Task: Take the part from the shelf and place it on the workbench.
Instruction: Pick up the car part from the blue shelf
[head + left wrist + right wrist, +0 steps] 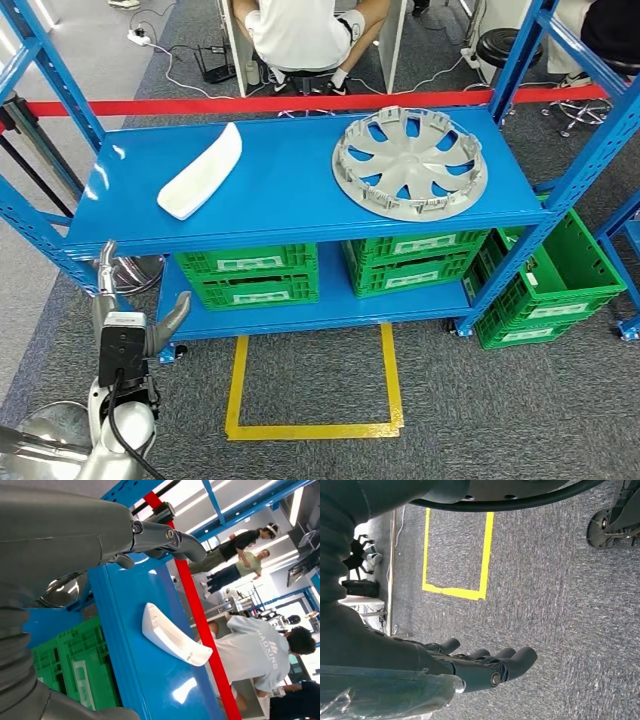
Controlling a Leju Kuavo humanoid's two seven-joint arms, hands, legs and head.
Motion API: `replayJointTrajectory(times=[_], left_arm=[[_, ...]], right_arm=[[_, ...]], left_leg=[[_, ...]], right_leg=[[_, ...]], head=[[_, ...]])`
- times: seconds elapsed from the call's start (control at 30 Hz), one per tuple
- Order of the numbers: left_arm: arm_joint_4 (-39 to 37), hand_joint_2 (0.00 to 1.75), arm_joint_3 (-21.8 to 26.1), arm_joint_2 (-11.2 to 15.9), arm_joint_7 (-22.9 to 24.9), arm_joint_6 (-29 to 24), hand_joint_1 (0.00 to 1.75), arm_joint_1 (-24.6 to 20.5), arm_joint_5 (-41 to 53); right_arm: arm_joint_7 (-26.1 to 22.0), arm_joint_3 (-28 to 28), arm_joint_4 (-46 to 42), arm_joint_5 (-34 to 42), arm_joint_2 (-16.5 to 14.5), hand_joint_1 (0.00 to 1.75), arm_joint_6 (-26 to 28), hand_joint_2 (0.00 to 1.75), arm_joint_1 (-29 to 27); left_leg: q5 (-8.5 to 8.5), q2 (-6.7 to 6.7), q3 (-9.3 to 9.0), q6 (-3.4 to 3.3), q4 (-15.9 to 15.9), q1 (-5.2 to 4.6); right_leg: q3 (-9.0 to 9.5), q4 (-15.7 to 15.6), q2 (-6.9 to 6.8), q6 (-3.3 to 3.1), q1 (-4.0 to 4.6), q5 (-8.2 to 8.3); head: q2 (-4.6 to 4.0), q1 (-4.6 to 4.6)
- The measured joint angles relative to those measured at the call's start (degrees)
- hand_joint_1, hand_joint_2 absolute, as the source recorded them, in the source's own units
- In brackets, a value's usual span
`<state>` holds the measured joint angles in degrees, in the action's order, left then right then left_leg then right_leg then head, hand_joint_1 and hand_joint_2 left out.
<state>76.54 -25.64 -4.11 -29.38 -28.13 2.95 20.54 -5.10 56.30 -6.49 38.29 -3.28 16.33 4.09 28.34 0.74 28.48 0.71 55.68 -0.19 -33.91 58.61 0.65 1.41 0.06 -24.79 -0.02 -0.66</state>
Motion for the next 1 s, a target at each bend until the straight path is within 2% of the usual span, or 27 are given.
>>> replayJointTrajectory(times=[0.23, 0.33, 0.4, 0.43, 0.5, 0.53, 0.57, 0.6, 0.63, 0.67, 0.7, 0.73, 0.77, 0.83, 0.9, 0.93, 0.97, 1.0], left_arm=[[0.0, 1.75, 0.2, 0.0, 0.0, -0.3, 0.00, 0.1, -0.2], [0.2, 1.75, 0.2, 0.0, 0.0, -0.4, 0.00, 0.1, -0.2], [0.5, 1.75, 0.3, -0.1, 0.0, -0.5, 0.00, 0.1, -0.2], [0.6, 1.75, 0.3, -0.1, 0.0, -0.5, 0.00, 0.1, -0.2], [0.6, 1.75, 0.4, -0.1, 0.0, -0.6, 0.00, 0.2, -0.2], [0.6, 1.75, 0.4, -0.1, 0.0, -0.6, 0.00, 0.3, -0.2], [0.6, 1.75, 0.4, -0.1, 0.0, -0.6, 0.00, 0.4, -0.2], [0.6, 1.75, 0.4, -0.1, 0.0, -0.6, 0.00, 0.5, -0.2], [0.6, 1.75, 0.5, -0.1, 0.0, -0.6, 0.00, 0.5, -0.2], [0.6, 1.75, 0.5, -0.1, 0.0, -0.6, 0.00, 0.5, -0.2], [0.6, 1.75, 0.6, -0.1, 0.0, -0.6, 0.00, 0.5, -0.2], [0.6, 1.75, 0.6, -0.1, 0.0, -0.6, 0.00, 0.5, -0.2], [0.6, 1.75, 0.6, 0.0, 0.0, -0.6, 0.00, 0.5, -0.3], [0.6, 1.75, 0.7, 0.0, 0.0, -0.7, 0.00, 0.4, -0.3], [0.7, 1.75, 0.7, 0.0, 0.0, -0.7, 0.00, 0.4, -0.3], [0.8, 1.75, 0.7, 0.0, 0.0, -0.7, 0.00, 0.3, -0.2], [0.8, 1.75, 0.7, 0.0, 0.0, -0.7, 0.00, 0.3, -0.2], [0.8, 1.75, 0.7, 0.0, 0.0, -0.7, 0.00, 0.4, -0.2]], right_arm=[[0.1, 0.0, 0.0, 0.0, 0.0, 0.00, 0.0, 1.75, 0.0], [0.1, 0.1, 0.0, 0.0, 0.0, 0.00, 0.1, 1.75, 0.0], [0.1, 0.2, 0.0, 0.0, 0.0, 0.00, 0.1, 1.75, 0.0], [0.1, 0.2, 0.0, 0.0, 0.0, 0.00, 0.1, 1.75, 0.0], [0.1, 0.2, 0.0, 0.1, 0.0, 0.00, 0.2, 1.75, 0.0], [0.1, 0.2, 0.0, 0.1, 0.0, 0.00, 0.2, 1.75, 0.0], [0.1, 0.2, 0.0, 0.1, 0.0, 0.00, 0.2, 1.75, -0.1], [0.1, 0.2, 0.0, 0.1, 0.0, 0.00, 0.2, 1.75, -0.1], [0.1, 0.2, 0.0, 0.1, 0.0, 0.00, 0.2, 1.75, -0.2], [0.1, 0.2, 0.0, 0.1, 0.0, 0.00, 0.2, 1.75, -0.2], [0.1, 0.2, 0.0, 0.1, 0.0, 0.00, 0.1, 1.75, -0.2], [0.2, 0.2, 0.0, 0.1, 0.0, 0.00, 0.1, 1.75, -0.2], [0.2, 0.3, 0.0, 0.1, 0.0, 0.00, 0.1, 1.75, -0.2], [0.2, 0.4, 0.0, 0.1, 0.0, 0.00, 0.1, 1.75, -0.1], [0.2, 0.6, 0.0, 0.1, -0.1, 0.00, 0.1, 1.75, -0.2], [0.1, 0.6, 0.0, 0.1, -0.1, 0.00, 0.1, 1.75, -0.2], [0.1, 0.6, 0.0, 0.1, -0.1, 0.00, 0.1, 1.75, -0.2], [0.2, 0.6, 0.0, 0.1, -0.1, 0.00, 0.1, 1.75, -0.2]], left_leg=[[0.18, 0.00, 0.25, -0.41, 0.4, -0.21], [0.02, -0.01, 0.31, -0.99, 0.1, -0.18], [-0.45, -0.05, -0.05, -1.50, -0.6, 0.22], [-0.64, -0.07, -0.30, -1.68, -1.0, 0.44], [-0.54, -0.09, -0.52, -1.79, -1.1, 0.54], [-0.37, -0.08, -0.68, -1.77, -1.1, 0.56], [-0.13, -0.06, -0.93, -1.68, -1.1, 0.61], [0.21, -0.01, -1.34, -1.50, -1.0, 0.71], [0.65, 0.04, -1.91, -1.24, -1.0, 0.87], [1.19, 0.08, -2.52, -0.89, -1.0, 1.03], [1.79, 0.12, -3.01, -0.46, -0.8, 1.08], [2.29, 0.15, -3.29, -0.06, -0.7, 1.06], [2.65, 0.16, -3.38, 0.27, -0.6, 0.99], [3.01, 0.19, -3.41, 0.70, -0.7, 0.92], [3.80, 0.06, -3.13, 1.16, 0.2, 1.00], [4.84, -0.02, -2.05, 1.42, 2.4, 1.01], [6.28, -0.10, -0.07, 1.59, 5.8, 1.01], [7.89, -0.12, 2.64, 1.70, 10.3, 0.98]], right_leg=[[0.01, -0.1, 0.01, 0.37, -0.21, 0.18], [0.08, -0.6, 0.01, 0.92, -0.25, 0.34], [-0.54, 0.4, -0.02, 1.37, -0.12, -0.28], [-1.66, 2.6, -0.04, 1.57, -0.07, -1.39], [-5.65, 10.3, -0.05, 1.94, -0.10, -4.59], [-7.70, 13.9, -0.06, 2.10, -0.13, -5.60], [-8.95, 15.9, -0.06, 2.22, -0.15, -5.57], [-9.05, 15.4, -0.07, 2.34, -0.19, -4.34], [-7.92, 12.6, -0.08, 2.48, -0.27, -2.15], [-6.10, 8.6, -0.09, 2.70, -0.39, 0.13], [-4.18, 5.0, -0.03, 2.85, -0.43, 1.54], [-2.80, 2.4, 0.08, 2.56, -0.45, 2.04], [-2.11, 1.3, 0.20, 2.11, -0.41, 1.76], [-2.04, 1.2, 0.39, 0.68, -0.23, 0.75], [-1.86, 1.2, 0.39, -0.19, -0.28, 0.24], [-1.63, 1.1, 0.34, -0.56, -0.36, 0.00], [-1.39, 1.0, 0.29, -0.85, -0.42, -0.25], [-1.16, 1.0, 0.22, -1.07, -0.42, -0.52]], head=[[0.00, 0.02], [0.00, 0.04], [0.00, -0.07], [0.00, -0.17], [0.00, -0.30], [0.00, -0.30], [0.00, -0.29], [0.00, -0.32], [0.00, -0.30], [0.00, -0.33], [0.00, -0.45], [0.00, -0.54], [0.00, -0.49], [0.00, -0.16], [0.00, 0.18], [0.00, 0.27], [0.00, 0.41], [0.00, 0.51]])
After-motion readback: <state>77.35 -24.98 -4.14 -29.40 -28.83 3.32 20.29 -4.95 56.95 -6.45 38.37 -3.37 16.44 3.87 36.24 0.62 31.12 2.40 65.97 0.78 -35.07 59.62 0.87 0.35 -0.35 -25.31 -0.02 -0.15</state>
